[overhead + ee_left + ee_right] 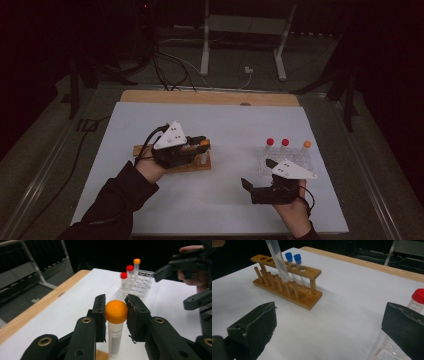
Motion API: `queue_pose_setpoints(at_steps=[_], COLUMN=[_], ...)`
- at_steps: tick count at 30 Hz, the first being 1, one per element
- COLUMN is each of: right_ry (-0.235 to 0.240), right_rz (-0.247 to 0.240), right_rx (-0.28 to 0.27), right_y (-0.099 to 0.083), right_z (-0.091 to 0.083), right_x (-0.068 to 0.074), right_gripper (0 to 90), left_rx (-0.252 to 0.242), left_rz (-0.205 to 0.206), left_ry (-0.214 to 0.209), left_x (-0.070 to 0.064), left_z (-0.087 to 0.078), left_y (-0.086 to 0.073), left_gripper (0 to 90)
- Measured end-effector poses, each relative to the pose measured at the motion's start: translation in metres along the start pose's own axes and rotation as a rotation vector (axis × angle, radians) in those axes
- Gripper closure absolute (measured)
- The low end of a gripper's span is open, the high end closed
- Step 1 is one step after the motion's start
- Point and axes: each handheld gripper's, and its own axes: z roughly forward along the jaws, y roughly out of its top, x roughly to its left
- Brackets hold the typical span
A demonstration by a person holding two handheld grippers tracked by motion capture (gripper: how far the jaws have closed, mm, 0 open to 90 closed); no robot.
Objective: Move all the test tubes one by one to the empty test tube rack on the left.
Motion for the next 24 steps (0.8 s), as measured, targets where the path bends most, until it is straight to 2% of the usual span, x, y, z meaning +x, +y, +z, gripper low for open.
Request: queue_pose_setpoints(at_steps=[5,13,24], right_ry=[0.012,0.014,0.017], right_rz=[0.007,0.013,0.016], right_rx=[-0.004,-0.006,-0.005], right_y=[0.0,0.0,-0.001], right_z=[0.0,-0.001,0.0], right_x=[-0.001,-0.002,-0.003], right_gripper=[0.0,0.0,0.0], left_rx=[0.001,-0.01,-0.015], left_rz=[-0.004,-0.027,-0.073], left_ry=[0.046,0.099,0.187], left_x=[0.01,0.025,0.048], left_z=[-0.015,-0.03,-0.038], left_y=[-0.002,-0.009,-0.022], left_gripper=[71.6,71.6,71.6])
